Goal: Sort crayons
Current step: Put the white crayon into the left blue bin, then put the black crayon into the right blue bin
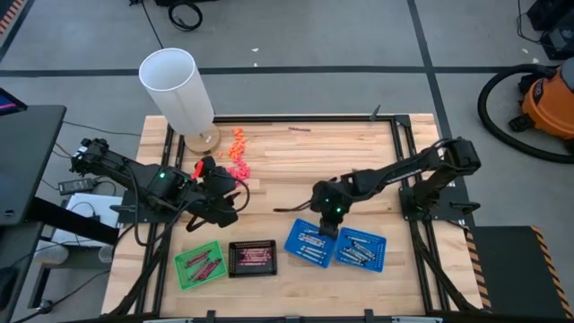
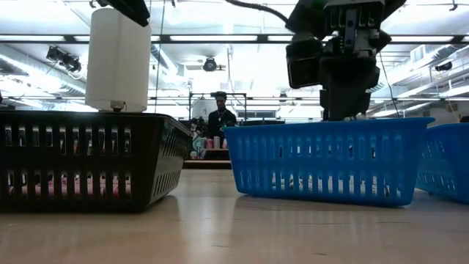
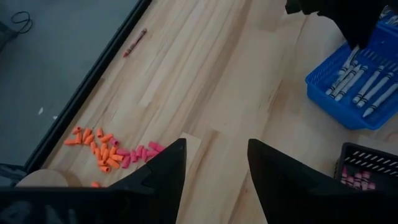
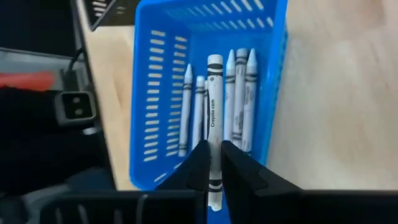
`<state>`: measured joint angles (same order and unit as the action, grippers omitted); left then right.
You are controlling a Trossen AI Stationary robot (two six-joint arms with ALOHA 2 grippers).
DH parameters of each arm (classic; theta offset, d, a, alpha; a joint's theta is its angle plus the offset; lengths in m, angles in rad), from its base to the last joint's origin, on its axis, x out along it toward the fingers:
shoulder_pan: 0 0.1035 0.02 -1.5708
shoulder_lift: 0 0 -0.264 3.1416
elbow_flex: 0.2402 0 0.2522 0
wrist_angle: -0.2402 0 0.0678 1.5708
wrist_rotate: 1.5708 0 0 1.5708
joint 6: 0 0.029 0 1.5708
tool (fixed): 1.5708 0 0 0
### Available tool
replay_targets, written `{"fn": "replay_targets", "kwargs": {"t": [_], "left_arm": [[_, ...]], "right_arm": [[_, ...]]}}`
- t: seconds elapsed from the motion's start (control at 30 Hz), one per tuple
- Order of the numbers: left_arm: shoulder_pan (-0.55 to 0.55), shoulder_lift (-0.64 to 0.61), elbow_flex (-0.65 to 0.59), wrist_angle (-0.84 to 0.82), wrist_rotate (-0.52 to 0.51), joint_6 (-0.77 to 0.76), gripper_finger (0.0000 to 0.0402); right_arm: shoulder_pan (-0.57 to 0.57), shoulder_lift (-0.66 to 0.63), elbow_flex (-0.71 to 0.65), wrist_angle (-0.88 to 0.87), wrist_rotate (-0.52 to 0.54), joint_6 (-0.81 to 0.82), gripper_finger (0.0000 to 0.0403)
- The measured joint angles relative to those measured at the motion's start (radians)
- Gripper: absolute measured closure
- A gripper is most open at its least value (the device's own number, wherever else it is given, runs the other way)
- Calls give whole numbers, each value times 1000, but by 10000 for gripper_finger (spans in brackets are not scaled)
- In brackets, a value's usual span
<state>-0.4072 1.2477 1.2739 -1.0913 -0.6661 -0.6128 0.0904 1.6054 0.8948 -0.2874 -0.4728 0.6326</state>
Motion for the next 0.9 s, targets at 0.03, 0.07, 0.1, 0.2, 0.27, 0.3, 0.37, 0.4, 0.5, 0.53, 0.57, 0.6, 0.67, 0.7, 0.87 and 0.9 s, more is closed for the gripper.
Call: {"fn": "replay_targets", "kwargs": {"t": [0.03,0.07,0.1,0.2,0.27,0.3,0.37,0.4,0.5,0.53,0.57,0.6,0.67,0.7,0.87,0.9], "left_arm": [[0,0,0,0,0,0,219],[0,0,0,0,0,0,219],[0,0,0,0,0,0,219],[0,0,0,1,0,6,219],[0,0,0,4,1,15,219],[0,0,0,5,1,20,219],[0,0,0,8,1,21,219],[0,0,0,8,1,21,219],[0,0,0,13,1,22,219],[0,0,0,16,1,24,219],[0,0,0,19,1,26,219],[0,0,0,19,1,26,219],[0,0,0,19,1,26,219],[0,0,0,19,1,26,219],[0,0,0,19,1,24,219],[0,0,0,19,1,22,219]], "right_arm": [[8,-1,0,2,24,0,366],[14,-3,0,2,42,0,366],[19,-3,0,3,51,0,363],[25,-3,0,2,54,0,343],[25,-3,0,3,54,0,323],[25,-3,0,2,53,1,313],[12,-12,0,-10,44,0,297],[1,-22,0,-23,42,1,291],[-47,-67,0,-70,83,-9,285],[-66,-84,0,-91,111,-23,285],[-86,-101,0,-111,134,-38,286],[-107,-116,0,-129,151,-57,286],[-147,-139,0,-168,174,-101,286],[-164,-146,0,-190,189,-123,286],[-252,-144,0,-337,220,-254,286],[-275,-143,0,-366,225,-273,286]]}}
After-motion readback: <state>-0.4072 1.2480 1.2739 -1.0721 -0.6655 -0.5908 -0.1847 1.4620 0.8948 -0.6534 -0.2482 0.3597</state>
